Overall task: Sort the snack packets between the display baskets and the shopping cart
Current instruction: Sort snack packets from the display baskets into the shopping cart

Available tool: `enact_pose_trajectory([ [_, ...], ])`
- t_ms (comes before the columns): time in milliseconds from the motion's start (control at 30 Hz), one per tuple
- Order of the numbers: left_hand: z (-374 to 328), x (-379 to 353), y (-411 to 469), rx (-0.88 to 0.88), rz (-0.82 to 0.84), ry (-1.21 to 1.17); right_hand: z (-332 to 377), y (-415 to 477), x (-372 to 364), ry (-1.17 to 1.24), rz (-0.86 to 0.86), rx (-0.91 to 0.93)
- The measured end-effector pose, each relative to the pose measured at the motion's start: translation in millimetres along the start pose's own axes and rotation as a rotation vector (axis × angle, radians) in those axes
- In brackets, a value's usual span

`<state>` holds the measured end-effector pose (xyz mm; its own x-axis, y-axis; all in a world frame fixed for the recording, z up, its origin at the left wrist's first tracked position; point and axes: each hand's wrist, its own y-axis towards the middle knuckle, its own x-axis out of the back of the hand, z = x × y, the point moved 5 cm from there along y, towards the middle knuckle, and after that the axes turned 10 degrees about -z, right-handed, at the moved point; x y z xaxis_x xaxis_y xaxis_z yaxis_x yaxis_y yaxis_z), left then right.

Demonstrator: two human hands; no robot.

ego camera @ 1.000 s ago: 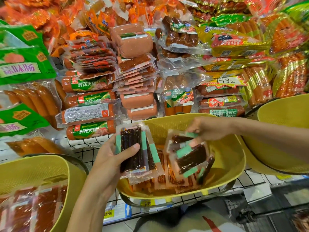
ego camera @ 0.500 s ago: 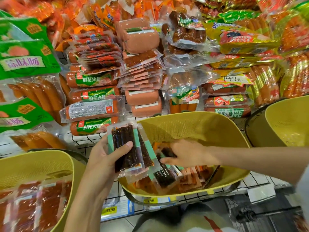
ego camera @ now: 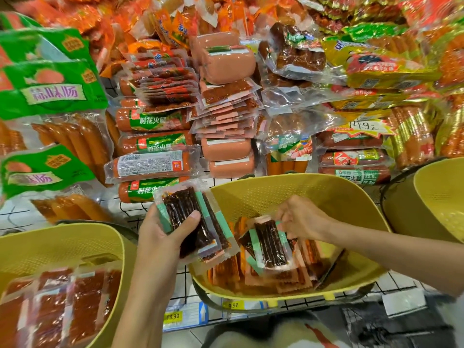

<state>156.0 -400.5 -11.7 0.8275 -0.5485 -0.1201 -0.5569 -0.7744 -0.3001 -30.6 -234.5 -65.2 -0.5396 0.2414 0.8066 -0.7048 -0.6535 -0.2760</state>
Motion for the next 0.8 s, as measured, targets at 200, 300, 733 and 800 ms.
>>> enact_pose_trajectory([
  [200,1,0,-2,0.009,0.027,0.019,-4,2,12,0.024,-0.065,-0.106],
  [300,1,1,-3,0.0,0.023,0.03,0,-3,26,-0.147,-0.242,-0.005],
  [733,3,-37,-14,0.018,0.11,-0.001,84,-41,53,0.808,-0.268,0.121],
  [800,5,-43,-18,0.065,0.143,-0.046,97,-40,45,0.705,-0.311,0.132],
])
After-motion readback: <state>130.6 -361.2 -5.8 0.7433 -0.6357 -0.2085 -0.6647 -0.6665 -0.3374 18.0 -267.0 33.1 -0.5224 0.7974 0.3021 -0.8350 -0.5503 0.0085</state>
